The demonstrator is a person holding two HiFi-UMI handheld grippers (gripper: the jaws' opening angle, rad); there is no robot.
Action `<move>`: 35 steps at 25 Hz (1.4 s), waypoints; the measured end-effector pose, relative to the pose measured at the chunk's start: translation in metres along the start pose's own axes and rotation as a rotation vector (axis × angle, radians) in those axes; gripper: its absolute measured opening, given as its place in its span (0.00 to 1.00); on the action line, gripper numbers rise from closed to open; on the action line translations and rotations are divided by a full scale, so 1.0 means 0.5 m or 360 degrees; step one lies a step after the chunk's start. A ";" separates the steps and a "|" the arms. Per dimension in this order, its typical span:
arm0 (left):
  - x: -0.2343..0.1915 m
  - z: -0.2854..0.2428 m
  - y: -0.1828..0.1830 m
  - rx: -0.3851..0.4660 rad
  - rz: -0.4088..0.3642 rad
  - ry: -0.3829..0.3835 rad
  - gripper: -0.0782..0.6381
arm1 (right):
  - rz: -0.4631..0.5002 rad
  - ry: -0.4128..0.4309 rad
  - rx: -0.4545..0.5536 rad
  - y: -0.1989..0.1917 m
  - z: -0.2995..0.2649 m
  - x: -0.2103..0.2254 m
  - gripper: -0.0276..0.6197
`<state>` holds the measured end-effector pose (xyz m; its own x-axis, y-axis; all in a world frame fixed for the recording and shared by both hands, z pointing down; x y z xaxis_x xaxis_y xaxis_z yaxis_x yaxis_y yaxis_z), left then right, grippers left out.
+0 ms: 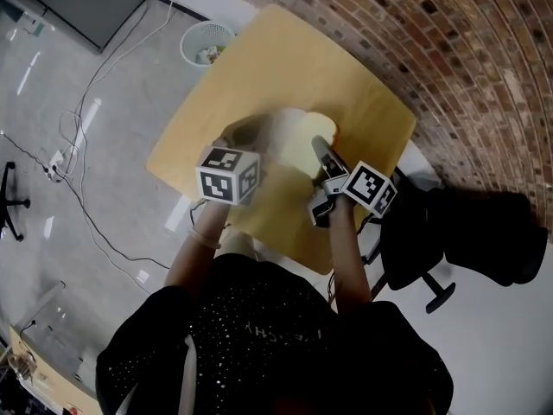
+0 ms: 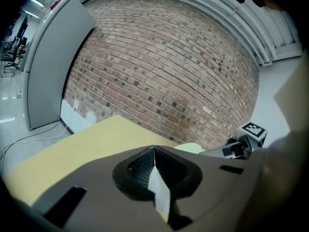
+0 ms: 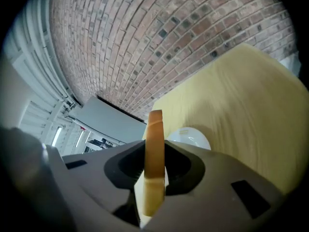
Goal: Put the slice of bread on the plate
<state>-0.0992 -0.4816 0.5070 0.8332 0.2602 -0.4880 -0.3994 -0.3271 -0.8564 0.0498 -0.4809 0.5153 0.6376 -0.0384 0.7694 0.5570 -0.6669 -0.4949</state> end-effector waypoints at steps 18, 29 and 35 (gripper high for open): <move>-0.070 0.027 -0.027 0.0010 0.0123 0.0080 0.13 | -0.0176 -0.0058 -0.0180 -0.077 -0.131 0.037 0.19; -0.056 0.006 -0.031 -0.0026 0.0149 0.0029 0.13 | 0.0540 -0.0367 -0.0228 -0.059 -0.130 0.061 0.44; -0.055 0.004 -0.028 -0.0028 0.0162 0.0022 0.13 | 0.0765 -0.0477 -0.0135 -0.031 -0.092 0.062 0.49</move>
<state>-0.1174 -0.4823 0.5318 0.7939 0.2122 -0.5699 -0.4756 -0.3673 -0.7993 0.0363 -0.5060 0.5653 0.9386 -0.1478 0.3116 0.1303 -0.6846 -0.7172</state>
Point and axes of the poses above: the fingertips, and each gripper's own axes: z backward along the fingers, x to its right, y out of its top, the point moved 2 cm from there along z, backward along the fingers, and after that the axes turned 12 degrees about x, right-handed, at the moved point
